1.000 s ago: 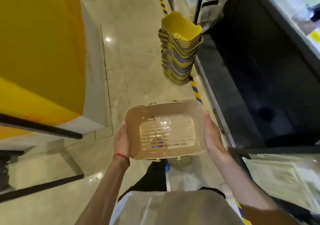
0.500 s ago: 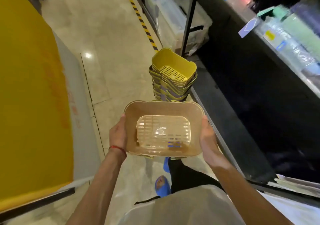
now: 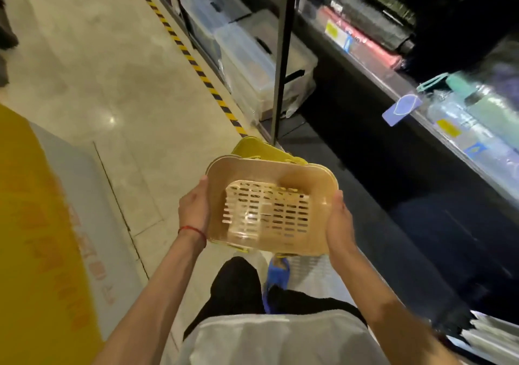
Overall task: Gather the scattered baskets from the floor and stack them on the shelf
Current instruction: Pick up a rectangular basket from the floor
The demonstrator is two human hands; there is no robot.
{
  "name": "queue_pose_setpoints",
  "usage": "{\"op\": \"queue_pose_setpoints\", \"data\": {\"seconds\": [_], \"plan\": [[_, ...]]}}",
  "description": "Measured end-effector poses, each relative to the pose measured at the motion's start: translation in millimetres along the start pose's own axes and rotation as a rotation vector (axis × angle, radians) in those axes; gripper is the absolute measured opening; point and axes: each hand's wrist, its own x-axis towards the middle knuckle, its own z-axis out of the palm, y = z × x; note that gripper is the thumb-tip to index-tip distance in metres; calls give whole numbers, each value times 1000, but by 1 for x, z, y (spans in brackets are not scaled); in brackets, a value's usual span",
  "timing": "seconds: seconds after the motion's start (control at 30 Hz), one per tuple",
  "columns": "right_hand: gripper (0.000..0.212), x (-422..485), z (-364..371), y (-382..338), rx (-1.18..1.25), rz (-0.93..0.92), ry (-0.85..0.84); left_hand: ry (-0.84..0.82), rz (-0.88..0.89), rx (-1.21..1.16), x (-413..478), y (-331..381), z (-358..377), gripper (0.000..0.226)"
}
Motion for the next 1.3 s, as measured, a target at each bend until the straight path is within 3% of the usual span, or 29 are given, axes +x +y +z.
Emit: {"op": "queue_pose_setpoints", "data": {"seconds": [0.13, 0.3, 0.4, 0.53, 0.63, 1.07, 1.3], "plan": [[52, 26, 22, -26, 57, 41, 79, -63, -9, 51, 62, 30, 27, 44], [69, 57, 59, -43, 185, 77, 182, -190, 9, 154, 126, 65, 71, 40], [59, 72, 78, -51, 245, 111, 231, -241, -9, 185, 157, 74, 86, 39], [77, 100, 94, -45, 190, 154, 297, -294, -32, 248, 186, 74, 105, 37], [67, 111, 100, -46, 240, 192, 318, -330, -85, 260, 206, 62, 118, 38], [54, 169, 129, 5, 281, 261, 338, -258, -142, 246, 248, 16, 154, 35], [60, 197, 142, 30, 243, 306, 299, -271, 26, 485, 275, -25, 153, 50]]}}
